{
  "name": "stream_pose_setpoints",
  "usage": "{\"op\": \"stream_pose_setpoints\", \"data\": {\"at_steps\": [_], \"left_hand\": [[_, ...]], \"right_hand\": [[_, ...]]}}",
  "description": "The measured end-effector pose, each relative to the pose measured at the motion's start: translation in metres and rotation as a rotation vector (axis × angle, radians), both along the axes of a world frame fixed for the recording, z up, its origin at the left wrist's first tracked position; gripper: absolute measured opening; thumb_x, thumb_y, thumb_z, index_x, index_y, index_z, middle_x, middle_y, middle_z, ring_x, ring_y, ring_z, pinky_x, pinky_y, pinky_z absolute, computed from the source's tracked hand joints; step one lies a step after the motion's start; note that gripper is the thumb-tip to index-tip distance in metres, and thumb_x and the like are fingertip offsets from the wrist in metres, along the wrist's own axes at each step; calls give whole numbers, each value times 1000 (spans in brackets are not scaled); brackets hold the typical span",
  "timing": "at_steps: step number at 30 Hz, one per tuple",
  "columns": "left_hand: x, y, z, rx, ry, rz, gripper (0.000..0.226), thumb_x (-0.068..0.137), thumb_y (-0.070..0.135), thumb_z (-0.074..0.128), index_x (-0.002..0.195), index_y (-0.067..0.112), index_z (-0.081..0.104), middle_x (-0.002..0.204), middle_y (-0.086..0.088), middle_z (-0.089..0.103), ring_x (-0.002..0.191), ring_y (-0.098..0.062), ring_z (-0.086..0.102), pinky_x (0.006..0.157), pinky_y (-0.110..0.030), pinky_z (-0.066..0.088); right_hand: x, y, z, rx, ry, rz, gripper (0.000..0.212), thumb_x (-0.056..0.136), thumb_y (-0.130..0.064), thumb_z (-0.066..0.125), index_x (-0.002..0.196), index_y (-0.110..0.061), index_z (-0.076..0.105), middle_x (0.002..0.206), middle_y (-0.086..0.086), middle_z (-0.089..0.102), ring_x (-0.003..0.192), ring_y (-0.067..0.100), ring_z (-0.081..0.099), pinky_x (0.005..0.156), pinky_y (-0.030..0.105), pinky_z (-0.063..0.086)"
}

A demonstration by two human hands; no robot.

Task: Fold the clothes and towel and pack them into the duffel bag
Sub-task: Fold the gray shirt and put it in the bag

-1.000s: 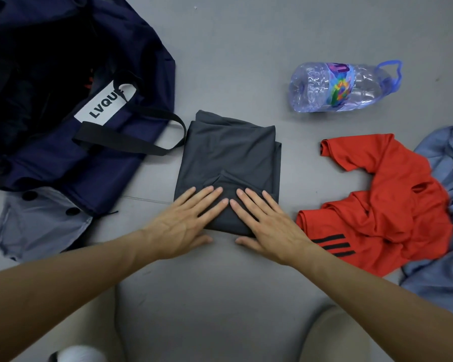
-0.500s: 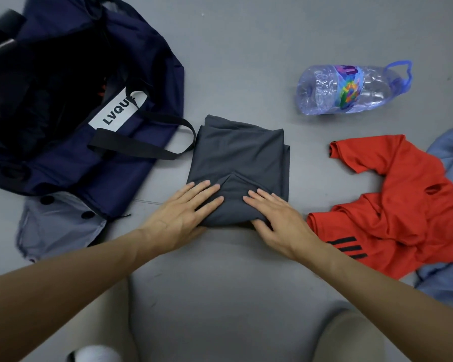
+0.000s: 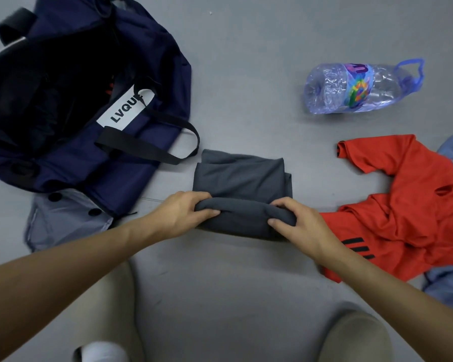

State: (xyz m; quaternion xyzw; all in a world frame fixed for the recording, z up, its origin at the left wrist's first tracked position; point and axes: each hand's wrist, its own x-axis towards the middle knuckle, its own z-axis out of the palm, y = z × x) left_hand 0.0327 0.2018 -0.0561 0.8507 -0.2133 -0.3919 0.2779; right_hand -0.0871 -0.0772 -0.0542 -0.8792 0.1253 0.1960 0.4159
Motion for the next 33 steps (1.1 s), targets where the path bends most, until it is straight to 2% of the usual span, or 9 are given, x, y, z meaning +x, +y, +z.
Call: {"op": "stream_pose_setpoints", "data": {"at_steps": [3,7,11,14,17,21,26,29,33], "left_hand": [[-1,3,-2,45,64,85,37,93,48,63,70,22,54,66,5,57,65,-13,54,59,-28,36],[-4,3,-1,285,-185,75,43,88,64,59,75,23,51,67,6,55,68,-20,53,57,-34,33],[-10,7,3,143,-672,-113,36,93,53,52,112,22,54,105,1,60,91,-27,59,73,-39,48],[-25,5,-3,-23,-909,-324,43,94,28,56,136,17,56,137,-7,56,125,-34,53,98,-45,44],[-48,3,-14,-27,-832,-536,64,94,33,62,153,19,40,154,-9,44,146,-32,36,118,-48,28],[-44,9,-24,122,-685,-592,94,86,50,69,160,23,18,166,-9,20,153,-27,19,121,-45,14],[-22,7,-25,72,-670,-393,78,80,27,76,149,23,42,154,-10,43,141,-30,42,117,-40,20],[-10,3,-15,-3,-588,-267,64,77,23,58,141,22,50,138,-4,59,125,-25,55,113,-34,26],[3,-5,5,8,-360,-69,41,89,35,59,129,34,49,105,6,70,94,-24,63,81,-34,47]], "right_hand": [[-1,0,-4,-33,49,-101,25,82,-50,73,100,-37,61,95,-18,70,91,7,64,82,34,51],[-1,7,-7,-334,-61,-18,42,85,-54,66,120,-31,58,118,-5,63,105,22,61,86,37,49],[-9,17,-10,-618,-525,418,50,93,-30,57,141,-17,53,152,12,45,141,33,42,112,51,37],[-21,29,-19,-574,-445,598,61,98,-38,52,152,-12,40,160,13,34,150,29,28,120,50,27],[-27,26,-27,-575,-293,651,82,94,-55,54,158,-12,25,164,9,24,153,25,17,122,47,24],[-15,18,-27,-530,-306,634,83,85,-35,70,156,-14,31,162,6,31,150,23,28,123,41,22],[-2,17,-18,-338,-240,505,70,84,-24,62,151,-17,43,157,2,41,145,19,38,119,42,32],[3,13,-9,-292,-220,419,63,87,-31,58,148,-24,45,153,-4,45,138,16,46,111,37,43],[5,5,1,-329,-168,434,65,91,-47,62,149,-30,37,140,-8,44,118,17,55,87,34,54]]}}
